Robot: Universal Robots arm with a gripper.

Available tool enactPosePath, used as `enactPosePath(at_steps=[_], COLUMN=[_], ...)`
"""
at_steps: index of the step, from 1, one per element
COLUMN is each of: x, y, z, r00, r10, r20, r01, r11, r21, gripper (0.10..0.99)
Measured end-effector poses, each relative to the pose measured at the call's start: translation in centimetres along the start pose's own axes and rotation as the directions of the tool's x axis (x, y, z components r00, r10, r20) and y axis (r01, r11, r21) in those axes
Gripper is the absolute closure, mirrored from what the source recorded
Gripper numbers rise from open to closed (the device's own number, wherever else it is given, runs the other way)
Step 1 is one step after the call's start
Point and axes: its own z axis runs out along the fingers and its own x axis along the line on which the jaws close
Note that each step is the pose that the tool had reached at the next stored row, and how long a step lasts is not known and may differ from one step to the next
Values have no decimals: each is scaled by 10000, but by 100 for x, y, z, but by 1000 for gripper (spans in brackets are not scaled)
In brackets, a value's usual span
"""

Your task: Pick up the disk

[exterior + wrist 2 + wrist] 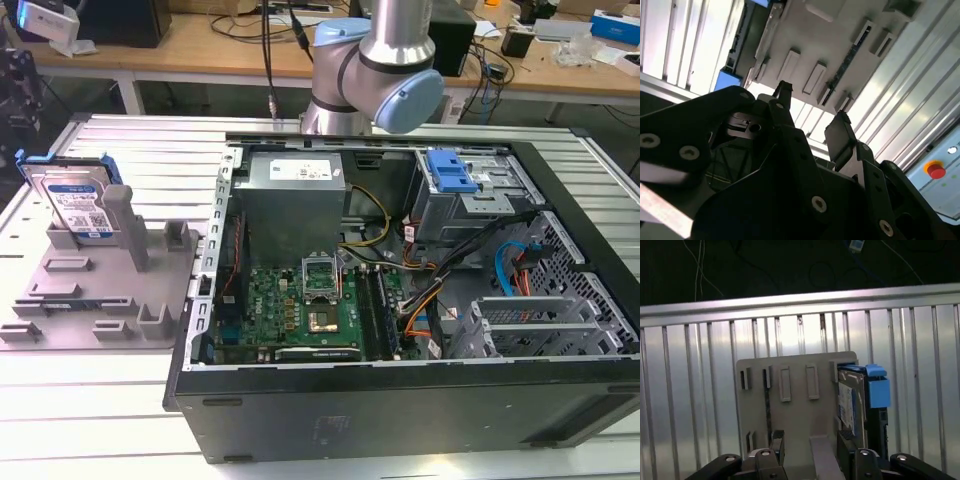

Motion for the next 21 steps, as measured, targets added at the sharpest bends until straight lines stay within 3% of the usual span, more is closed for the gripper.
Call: enactPosePath(at_steps=[9, 11, 13, 17, 21], x=[-364, -402, -435, -481, -530], y=[42, 71, 171, 293, 319], z=[-4, -1, 13, 35, 60], r00=[9994, 9992, 9991, 9991, 9991], r10=[-342, -394, -419, -429, -429], r20=[-23, -24, -25, -25, -26], r01=[342, 394, 419, 429, 429], r11=[9994, 9992, 9991, 9991, 9991], r21=[6, 6, 6, 7, 6], gripper=[545, 545, 545, 545, 545])
